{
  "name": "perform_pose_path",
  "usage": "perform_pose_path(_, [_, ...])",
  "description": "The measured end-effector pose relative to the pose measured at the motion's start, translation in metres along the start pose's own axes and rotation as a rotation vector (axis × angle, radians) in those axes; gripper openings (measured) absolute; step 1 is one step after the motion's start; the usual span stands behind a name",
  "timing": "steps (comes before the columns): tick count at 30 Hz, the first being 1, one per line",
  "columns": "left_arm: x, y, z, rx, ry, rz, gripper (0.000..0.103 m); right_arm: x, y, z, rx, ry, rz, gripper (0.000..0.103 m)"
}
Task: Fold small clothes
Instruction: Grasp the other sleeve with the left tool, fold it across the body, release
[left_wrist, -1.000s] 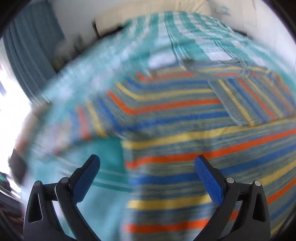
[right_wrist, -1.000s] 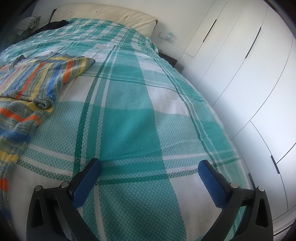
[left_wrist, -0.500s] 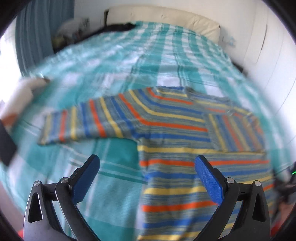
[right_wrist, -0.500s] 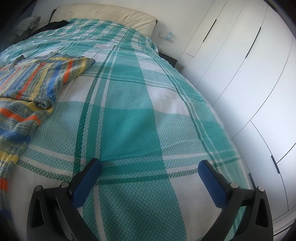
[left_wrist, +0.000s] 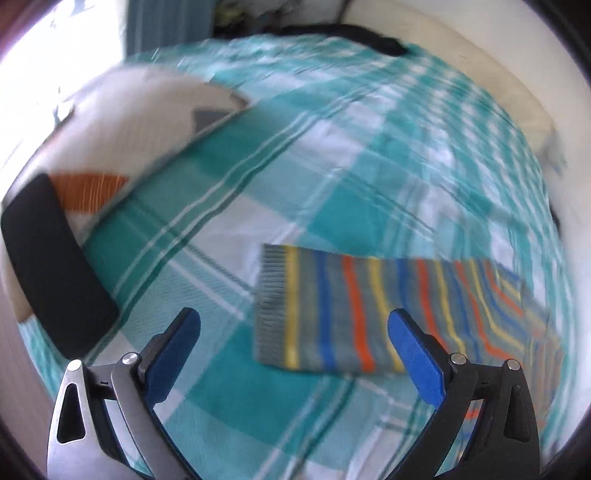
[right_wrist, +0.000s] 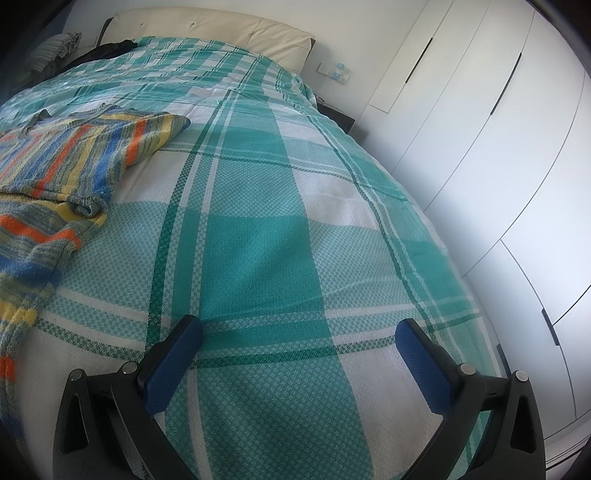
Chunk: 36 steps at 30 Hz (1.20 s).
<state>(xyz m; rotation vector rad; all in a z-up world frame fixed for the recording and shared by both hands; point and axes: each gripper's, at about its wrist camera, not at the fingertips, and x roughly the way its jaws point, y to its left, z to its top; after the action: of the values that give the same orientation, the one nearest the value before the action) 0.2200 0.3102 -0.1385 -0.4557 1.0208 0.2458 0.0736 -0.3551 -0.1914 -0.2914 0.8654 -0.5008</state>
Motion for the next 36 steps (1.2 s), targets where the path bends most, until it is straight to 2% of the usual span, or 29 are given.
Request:
perform_pose_path(2, [0.018,0.016,0.001,-0.073,0.07,-0.026,0.099,0.0,0.0,0.0,0.0,0.001,0.001,0.102])
perform_pose_path(4, [0.03,0.02,-0.004,-0.101,0.116,-0.053,0.09,0.0,0.0,0.0,-0.001,0.0,-0.001,0.102])
perform_pose_path(5, [0.036,0.018,-0.005,-0.099,0.132,-0.071,0.082,0.0,0.0,0.0,-0.001,0.0,-0.001,0.102])
perform_pose_path(7, [0.036,0.01,-0.008,-0.061,0.131,-0.052,0.055,0.0,0.0,-0.001,-0.003,0.0,-0.003,0.102])
perform_pose_path(8, [0.035,0.005,-0.01,-0.043,0.137,-0.052,0.016,0.0,0.0,-0.001,-0.002,0.0,-0.002,0.102])
perform_pose_path(9, [0.035,0.0,-0.01,-0.044,0.157,-0.088,0.005,0.0,0.0,-0.001,-0.002,0.0,-0.002,0.102])
perform_pose_path(11, [0.015,-0.01,-0.005,-0.02,0.114,-0.103,0.004,0.0,0.0,-0.001,-0.002,0.0,-0.002,0.102])
perform_pose_path(14, [-0.019,-0.054,0.002,0.094,0.05,-0.126,0.004,0.0,0.0,-0.001,-0.004,-0.001,-0.004,0.102])
perform_pose_path(16, [-0.053,-0.109,0.002,0.225,-0.001,-0.188,0.004,0.0,0.0,-0.001,-0.004,-0.002,-0.005,0.102])
perform_pose_path(19, [-0.089,-0.194,-0.012,0.416,-0.024,-0.296,0.004,0.001,0.0,0.0,-0.005,-0.003,-0.006,0.102])
perform_pose_path(22, [-0.105,-0.265,-0.041,0.567,-0.01,-0.38,0.004,0.001,0.0,0.0,-0.005,-0.003,-0.006,0.102])
perform_pose_path(25, [-0.095,-0.329,-0.084,0.689,0.032,-0.429,0.004,0.001,0.0,-0.001,-0.004,-0.003,-0.005,0.102])
perform_pose_path(26, [-0.089,-0.341,-0.094,0.718,0.048,-0.436,0.007,0.001,0.0,0.0,-0.004,-0.002,-0.004,0.102])
perform_pose_path(27, [-0.073,-0.357,-0.111,0.753,0.095,-0.438,0.015,0.001,-0.001,0.0,-0.003,-0.002,-0.003,0.102])
perform_pose_path(28, [-0.062,-0.363,-0.119,0.76,0.126,-0.426,0.022,0.001,-0.001,0.0,-0.002,-0.001,-0.002,0.102])
perform_pose_path(29, [-0.046,-0.369,-0.129,0.758,0.162,-0.377,0.05,0.001,0.0,0.0,-0.001,-0.001,-0.002,0.102])
perform_pose_path(30, [-0.04,-0.366,-0.134,0.741,0.162,-0.353,0.065,0.0,0.0,0.0,-0.001,-0.001,-0.001,0.102])
perform_pose_path(33, [-0.031,-0.334,-0.123,0.61,0.138,-0.384,0.071,0.002,-0.002,0.0,0.01,0.004,0.013,0.102])
perform_pose_path(36, [-0.018,-0.291,-0.1,0.452,0.119,-0.318,0.072,0.004,-0.004,0.0,0.02,0.01,0.03,0.102])
